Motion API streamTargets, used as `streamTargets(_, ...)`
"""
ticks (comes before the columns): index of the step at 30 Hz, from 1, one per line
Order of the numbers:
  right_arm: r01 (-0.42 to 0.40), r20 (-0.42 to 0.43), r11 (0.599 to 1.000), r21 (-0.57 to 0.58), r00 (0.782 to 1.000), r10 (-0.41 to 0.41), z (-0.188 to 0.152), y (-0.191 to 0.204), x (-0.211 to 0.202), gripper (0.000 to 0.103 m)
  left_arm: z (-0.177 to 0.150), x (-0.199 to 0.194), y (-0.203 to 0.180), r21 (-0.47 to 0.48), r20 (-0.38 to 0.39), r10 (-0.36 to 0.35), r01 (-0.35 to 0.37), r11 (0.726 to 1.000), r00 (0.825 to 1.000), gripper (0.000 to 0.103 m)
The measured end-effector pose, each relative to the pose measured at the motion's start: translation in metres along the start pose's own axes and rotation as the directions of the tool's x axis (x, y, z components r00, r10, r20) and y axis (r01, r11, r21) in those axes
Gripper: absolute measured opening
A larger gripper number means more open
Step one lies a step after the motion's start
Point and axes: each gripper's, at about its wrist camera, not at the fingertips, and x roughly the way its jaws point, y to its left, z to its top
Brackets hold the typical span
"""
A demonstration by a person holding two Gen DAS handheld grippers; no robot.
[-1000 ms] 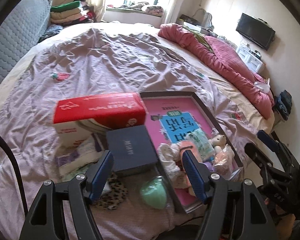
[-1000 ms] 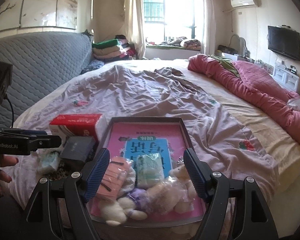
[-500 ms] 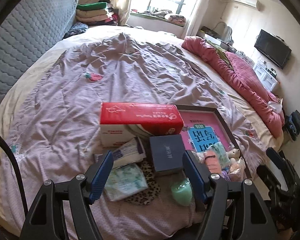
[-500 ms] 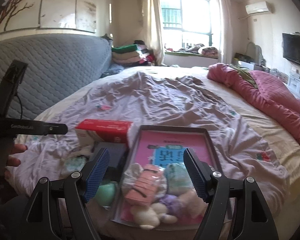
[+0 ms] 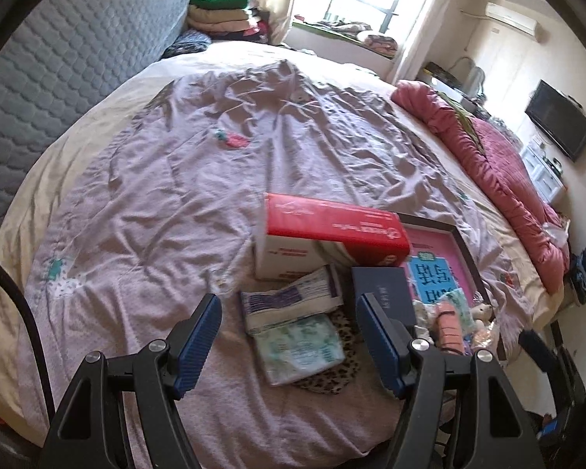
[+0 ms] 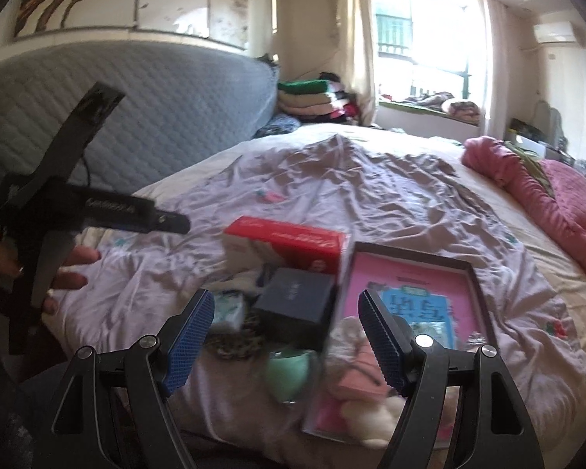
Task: Organize soft objects
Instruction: 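Raise both open tools and move them toward the packs on the bed, then grasp the green-printed white tissue pack with the right tool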
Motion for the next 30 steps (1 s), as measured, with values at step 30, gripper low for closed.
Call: streamTargets(30, -0.161, -0.182, 0.980, -0.118, 0.974, 0.138, -0.012, 0.077, 0.109, 0.078, -0.005, 0.047, 0.045, -0.088, -0.100, -0.043, 0.034, 0.996, 0.994, 0.071)
